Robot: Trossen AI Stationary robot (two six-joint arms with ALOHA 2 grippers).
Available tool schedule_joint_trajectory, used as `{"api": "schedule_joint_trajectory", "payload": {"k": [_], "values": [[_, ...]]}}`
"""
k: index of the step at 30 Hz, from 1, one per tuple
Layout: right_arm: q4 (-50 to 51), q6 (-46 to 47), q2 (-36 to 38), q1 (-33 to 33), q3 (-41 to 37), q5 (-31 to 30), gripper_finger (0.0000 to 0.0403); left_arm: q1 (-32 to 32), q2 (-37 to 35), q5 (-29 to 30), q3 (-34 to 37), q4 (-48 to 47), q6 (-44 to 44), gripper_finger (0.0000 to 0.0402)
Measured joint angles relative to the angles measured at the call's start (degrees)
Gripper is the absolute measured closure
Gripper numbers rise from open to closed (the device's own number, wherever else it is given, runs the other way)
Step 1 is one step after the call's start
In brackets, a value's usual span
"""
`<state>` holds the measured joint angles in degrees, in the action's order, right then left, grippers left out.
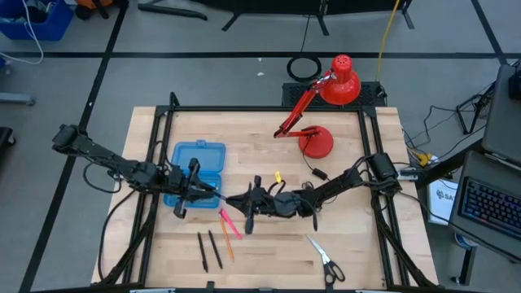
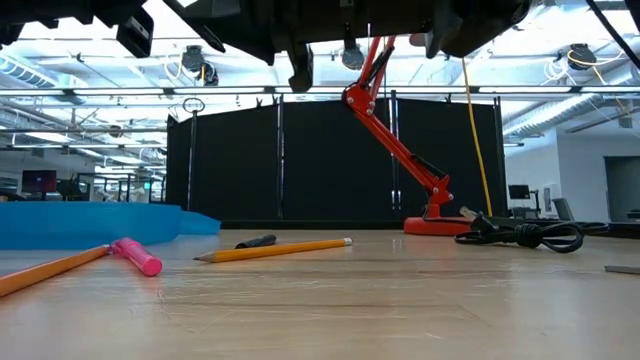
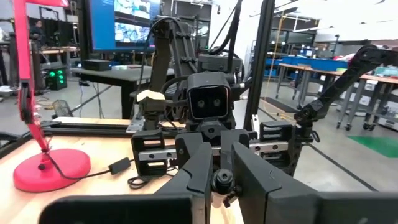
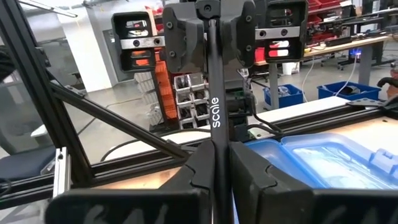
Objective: Pick & place school supplies into a supply box
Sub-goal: Put the black pen into the blue supply box
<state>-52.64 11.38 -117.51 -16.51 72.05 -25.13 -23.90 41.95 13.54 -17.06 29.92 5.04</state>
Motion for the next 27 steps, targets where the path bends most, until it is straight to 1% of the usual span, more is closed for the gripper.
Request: {"api": "schedule_joint_trajectory", "payload": {"k": [4, 9, 11, 14, 18, 22, 27], "values": [[1.25, 0.19, -0.01, 0.7, 0.0, 0.46, 0.0365, 0.02, -0.02, 0.55, 0.0, -1.12, 0.75, 0.0356], [1.72, 1.07, -0.04, 2.06, -0.04, 5.37, 0.0383, -0.02, -0.02, 1.61, 0.0, -1.8, 2.64, 0.0356], [2.11, 1.37, -0.04, 2.31, -0.04, 5.73, 0.0387, -0.02, -0.02, 1.85, 0.0, -1.93, 3.05, 0.0356], [2.05, 0.11, -0.06, 2.6, -0.04, 5.77, 0.0383, -0.02, -0.02, 2.15, 0.0, -1.95, 2.99, 0.0356], [1.46, -0.49, -0.07, 3.78, -0.07, 5.99, 0.0379, 0.0, -0.11, 5.24, -0.04, -2.85, 3.02, 0.0356], [2.82, -0.32, -0.09, 5.01, -0.11, 6.52, 0.0374, -0.02, -0.94, 7.76, -0.07, -6.3, 4.37, 0.0356], [3.9, -0.07, -0.13, 5.62, -0.11, 5.8, 0.0352, -0.02, -3.17, 9.71, -0.09, -13.22, 8.12, 0.0358]]}}
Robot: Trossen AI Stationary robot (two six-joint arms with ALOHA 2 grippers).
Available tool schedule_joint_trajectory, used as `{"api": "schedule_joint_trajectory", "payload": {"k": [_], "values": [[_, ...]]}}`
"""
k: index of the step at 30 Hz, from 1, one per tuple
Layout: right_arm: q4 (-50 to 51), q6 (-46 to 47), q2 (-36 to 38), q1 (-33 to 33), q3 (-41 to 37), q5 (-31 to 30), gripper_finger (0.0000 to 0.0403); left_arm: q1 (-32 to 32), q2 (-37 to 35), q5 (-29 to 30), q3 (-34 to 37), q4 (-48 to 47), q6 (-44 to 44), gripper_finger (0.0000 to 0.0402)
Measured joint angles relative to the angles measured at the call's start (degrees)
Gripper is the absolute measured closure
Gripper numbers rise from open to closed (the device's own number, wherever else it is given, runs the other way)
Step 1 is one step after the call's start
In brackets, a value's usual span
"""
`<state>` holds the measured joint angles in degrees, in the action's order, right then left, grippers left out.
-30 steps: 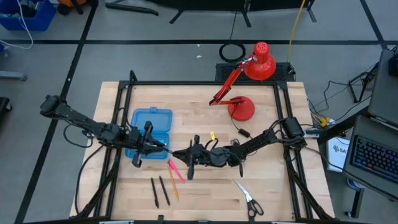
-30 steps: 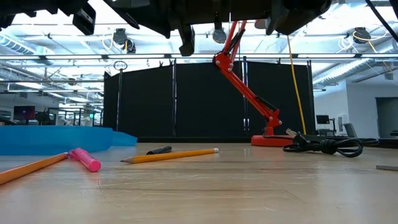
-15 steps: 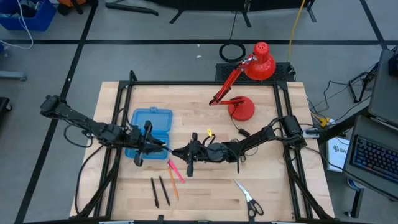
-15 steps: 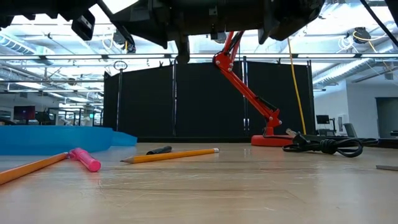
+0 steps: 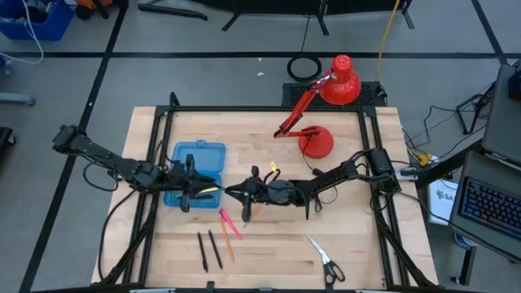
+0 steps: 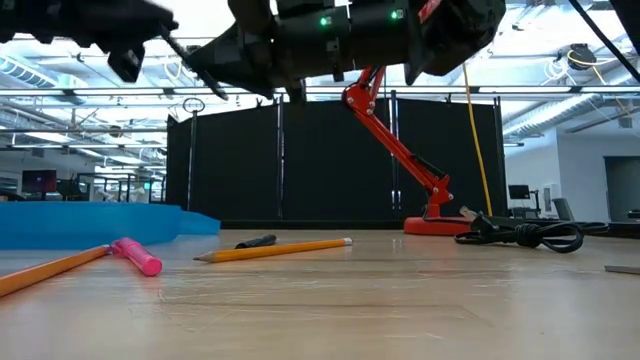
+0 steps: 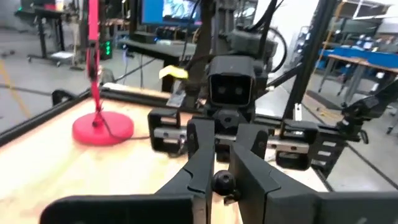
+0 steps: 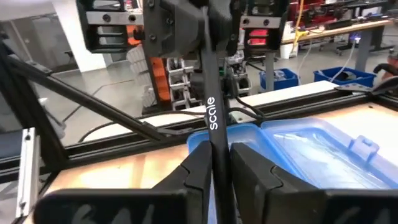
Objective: Pick & place school supplies into a supply box
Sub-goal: Put the black pen into the blue supply box
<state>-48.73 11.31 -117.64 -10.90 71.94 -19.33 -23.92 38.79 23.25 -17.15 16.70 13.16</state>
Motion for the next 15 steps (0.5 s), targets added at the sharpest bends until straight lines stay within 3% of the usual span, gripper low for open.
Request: {"api": "schedule_joint_trajectory", "payload": {"k": [11, 15], "values": [[-1.3, -2.8, 0.11, 0.84, 0.09, -0.3, 0.0301, -0.22, -5.89, 2.44, -0.03, -14.45, 8.27, 0.0359], [-4.86, -6.8, 0.11, 1.27, 0.09, -0.26, 0.0299, -0.22, -8.37, 2.51, -4.83, -27.22, 12.49, 0.0359]]}}
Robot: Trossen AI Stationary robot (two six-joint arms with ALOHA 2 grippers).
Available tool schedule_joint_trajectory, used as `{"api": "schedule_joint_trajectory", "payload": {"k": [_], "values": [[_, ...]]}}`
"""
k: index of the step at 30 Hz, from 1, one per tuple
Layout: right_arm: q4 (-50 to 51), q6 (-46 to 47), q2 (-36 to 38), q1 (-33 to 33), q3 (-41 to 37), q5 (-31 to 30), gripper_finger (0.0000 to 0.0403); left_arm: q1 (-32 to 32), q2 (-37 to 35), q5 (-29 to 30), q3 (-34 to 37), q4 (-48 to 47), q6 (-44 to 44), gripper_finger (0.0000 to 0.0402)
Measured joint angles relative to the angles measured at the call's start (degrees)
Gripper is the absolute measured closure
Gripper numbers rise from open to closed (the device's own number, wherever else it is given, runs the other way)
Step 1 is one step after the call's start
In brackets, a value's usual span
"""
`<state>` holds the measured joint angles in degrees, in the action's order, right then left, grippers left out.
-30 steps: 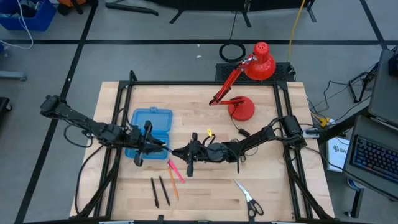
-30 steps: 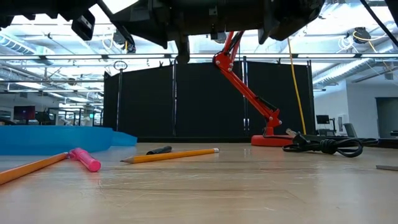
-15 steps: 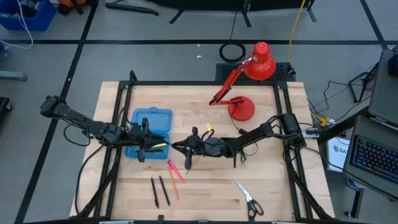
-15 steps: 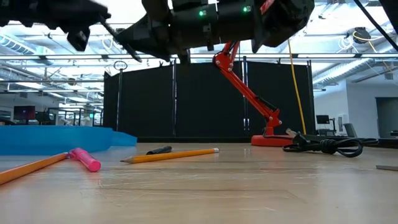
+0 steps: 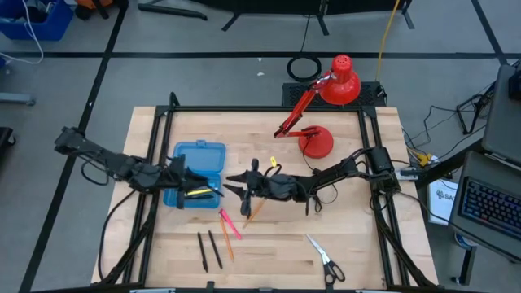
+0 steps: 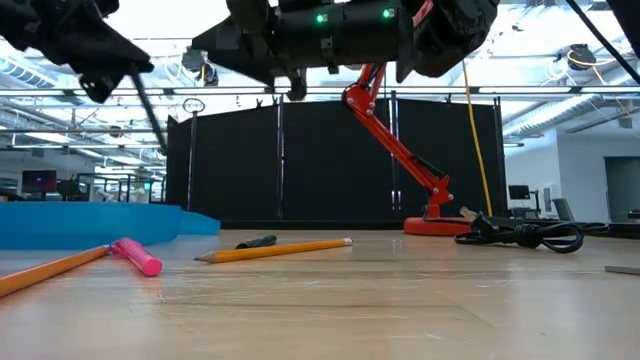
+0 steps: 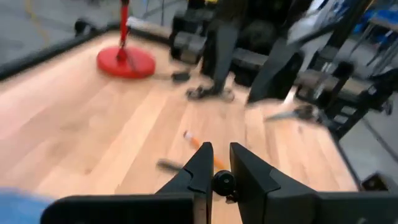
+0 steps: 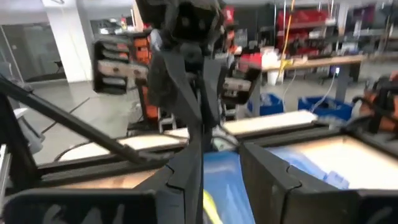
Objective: Pick & place school supplies into a supply box
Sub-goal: Put the black pen into the blue supply box
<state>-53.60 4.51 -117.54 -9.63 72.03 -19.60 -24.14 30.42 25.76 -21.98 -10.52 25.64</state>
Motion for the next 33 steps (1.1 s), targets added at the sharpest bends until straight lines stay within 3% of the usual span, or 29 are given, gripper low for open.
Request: {"api": "schedule_joint_trajectory", "payload": {"k": [7, 12, 22, 33], "values": [[-4.16, -6.55, 0.02, 1.16, 0.0, 1.79, 0.0304, 0.11, 0.75, 0.77, -14.4, -26.32, 5.76, 0.0359], [0.31, -5.77, 0.02, 1.57, 0.0, 1.85, 0.0305, 0.17, 4.75, -0.84, -20.37, -37.84, 10.12, 0.0359], [8.02, -5.34, 0.02, -0.57, -0.02, 1.93, 0.0309, 5.74, 20.21, -8.68, -22.38, -51.3, 17.08, 0.036], [16.0, -5.83, 0.02, -1.36, -0.04, 1.99, 0.031, 11.29, 36.12, -15.99, -22.4, -52.22, 13.99, 0.0366]]}}
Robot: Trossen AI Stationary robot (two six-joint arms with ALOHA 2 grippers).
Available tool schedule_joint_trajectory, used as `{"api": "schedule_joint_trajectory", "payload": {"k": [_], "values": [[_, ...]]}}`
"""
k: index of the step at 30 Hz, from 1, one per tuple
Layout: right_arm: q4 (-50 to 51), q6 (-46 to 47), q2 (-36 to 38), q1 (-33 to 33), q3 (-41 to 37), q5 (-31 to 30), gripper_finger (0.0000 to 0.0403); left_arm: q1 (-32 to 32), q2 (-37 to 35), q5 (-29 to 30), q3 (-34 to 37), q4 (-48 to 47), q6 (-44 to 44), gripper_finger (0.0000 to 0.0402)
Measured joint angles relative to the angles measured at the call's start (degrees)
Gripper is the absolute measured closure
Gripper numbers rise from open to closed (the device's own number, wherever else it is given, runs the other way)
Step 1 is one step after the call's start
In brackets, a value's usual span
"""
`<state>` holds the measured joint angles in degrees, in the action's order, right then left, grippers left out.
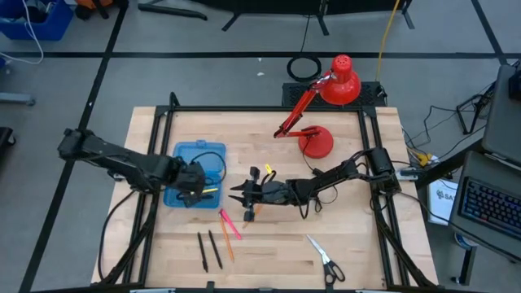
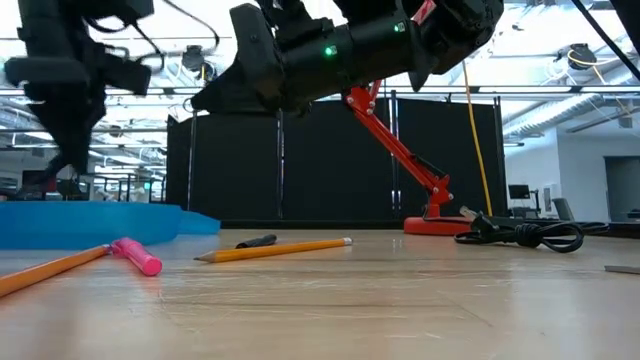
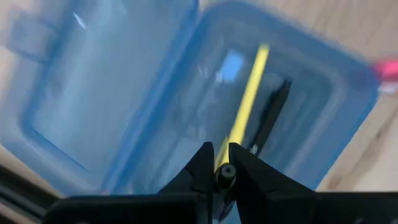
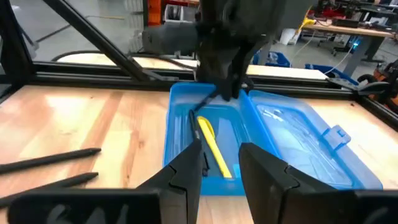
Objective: Pick & place school supplies into a supply box
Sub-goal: Put the black pen into the blue supply box, then put the yellow pencil into the blue supply box
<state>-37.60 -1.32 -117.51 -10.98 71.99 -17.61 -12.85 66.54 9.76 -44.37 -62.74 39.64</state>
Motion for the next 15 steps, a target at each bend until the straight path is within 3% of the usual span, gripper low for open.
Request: {"api": "schedule_joint_trajectory", "payload": {"k": [7, 15], "values": [[-0.29, -0.24, 0.0, 0.52, 0.0, -0.11, 0.0312, 1.34, 6.27, -1.0, 0.01, 2.14, -1.55, 0.0347], [0.16, -4.86, 0.0, 0.57, 0.0, -0.45, 0.0312, 1.63, 6.0, 0.25, 0.0, 6.07, -3.91, 0.0306]]}}
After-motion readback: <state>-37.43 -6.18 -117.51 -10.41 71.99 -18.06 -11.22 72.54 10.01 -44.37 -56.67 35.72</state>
